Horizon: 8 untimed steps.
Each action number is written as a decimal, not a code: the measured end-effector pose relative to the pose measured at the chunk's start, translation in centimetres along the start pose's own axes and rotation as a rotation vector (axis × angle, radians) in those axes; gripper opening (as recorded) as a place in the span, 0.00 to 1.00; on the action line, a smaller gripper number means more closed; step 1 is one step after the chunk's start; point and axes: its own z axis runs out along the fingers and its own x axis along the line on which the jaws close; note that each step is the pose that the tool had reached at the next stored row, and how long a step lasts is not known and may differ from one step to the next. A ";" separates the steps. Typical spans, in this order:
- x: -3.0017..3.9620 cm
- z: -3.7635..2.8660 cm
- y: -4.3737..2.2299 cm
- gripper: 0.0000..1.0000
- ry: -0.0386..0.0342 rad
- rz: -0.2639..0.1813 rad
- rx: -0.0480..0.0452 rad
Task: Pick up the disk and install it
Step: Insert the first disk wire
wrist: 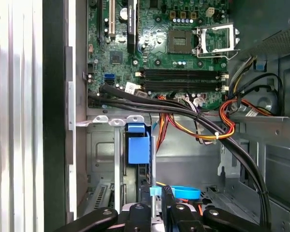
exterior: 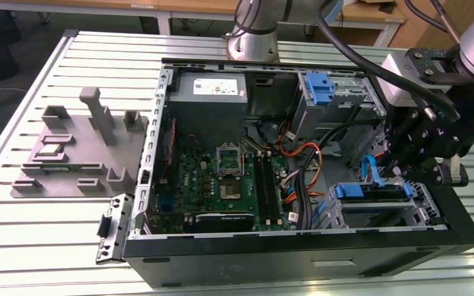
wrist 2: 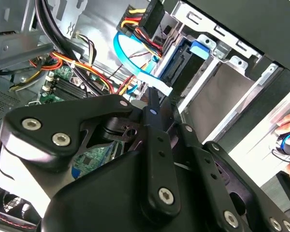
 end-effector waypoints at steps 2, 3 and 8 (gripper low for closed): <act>-0.02 0.00 -0.37 0.24 0.0003 0.000 -0.0001; -0.02 0.01 -0.55 0.24 0.0002 0.001 0.0000; -0.03 0.02 -1.22 0.24 0.0001 0.001 -0.0002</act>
